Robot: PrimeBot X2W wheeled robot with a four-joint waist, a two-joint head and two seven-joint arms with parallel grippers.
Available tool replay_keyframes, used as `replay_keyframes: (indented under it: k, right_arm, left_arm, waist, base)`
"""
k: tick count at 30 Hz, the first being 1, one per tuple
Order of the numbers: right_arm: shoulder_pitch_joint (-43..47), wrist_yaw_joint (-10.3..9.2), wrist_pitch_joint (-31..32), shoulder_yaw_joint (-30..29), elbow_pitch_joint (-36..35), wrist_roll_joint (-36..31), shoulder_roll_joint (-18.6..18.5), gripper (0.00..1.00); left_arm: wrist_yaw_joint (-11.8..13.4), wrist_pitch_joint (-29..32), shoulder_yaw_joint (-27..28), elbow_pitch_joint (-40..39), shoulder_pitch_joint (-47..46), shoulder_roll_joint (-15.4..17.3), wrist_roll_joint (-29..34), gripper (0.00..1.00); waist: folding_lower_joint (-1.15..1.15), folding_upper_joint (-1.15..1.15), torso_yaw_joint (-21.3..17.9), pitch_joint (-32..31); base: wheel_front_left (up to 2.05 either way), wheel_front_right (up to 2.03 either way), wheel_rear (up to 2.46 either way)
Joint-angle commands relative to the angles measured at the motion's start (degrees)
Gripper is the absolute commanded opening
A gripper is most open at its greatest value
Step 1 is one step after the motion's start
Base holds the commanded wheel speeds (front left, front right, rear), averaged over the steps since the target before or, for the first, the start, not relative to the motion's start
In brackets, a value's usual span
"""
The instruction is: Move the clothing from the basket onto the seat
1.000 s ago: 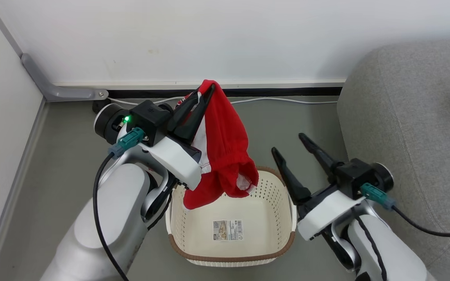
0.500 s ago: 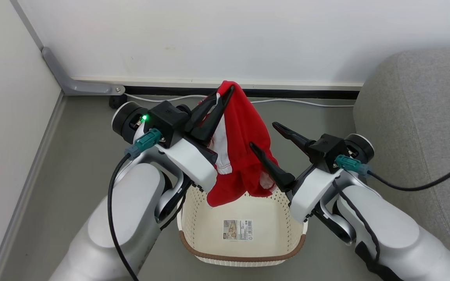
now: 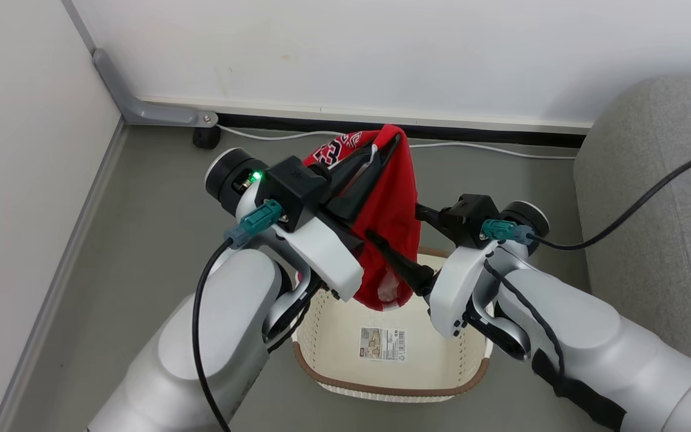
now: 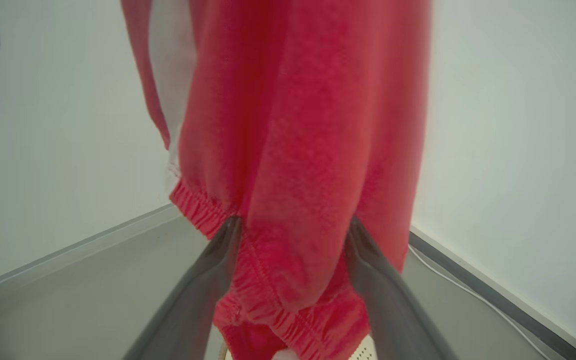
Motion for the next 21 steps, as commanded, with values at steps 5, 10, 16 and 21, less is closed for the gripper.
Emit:
replay_keyframes:
  k: [5, 10, 16, 21]
  right_arm:
    - [-2.82, 0.17, -0.35, 0.50, 1.63, 3.07, 2.05, 0.00]
    - [-2.51, 0.17, -0.35, -2.31, 0.93, 1.98, 1.97, 0.00]
    - [-0.03, 0.17, -0.35, -6.94, -1.96, -0.98, 1.18, 0.00]
    - [1.76, 0.17, -0.35, -9.95, -3.80, -2.77, 0.48, 0.00]
  left_arm:
    - [-0.25, -1.11, 1.01, -1.55, -3.29, 0.78, -1.05, 0.00]
    - [-0.17, -1.62, 0.93, -0.55, -3.10, 0.95, -1.37, 0.00]
    - [0.31, -2.80, 1.21, 1.06, -2.18, 1.22, -1.77, 1.00]
    - [0.37, -3.59, 1.36, 2.26, -1.90, 1.31, -1.99, 1.00]
  waist:
    - [0.00, 0.00, 0.80, 0.62]
    - [0.00, 0.00, 0.24, 0.82]
    - [0.00, 0.00, -1.50, 0.86]
    - [0.00, 0.00, -2.67, 0.95]
  base:
    - [0.00, 0.00, 0.00]
    - [0.00, 0.00, 0.00]
    - [0.00, 0.00, 0.00]
    - [0.00, 0.00, 0.00]
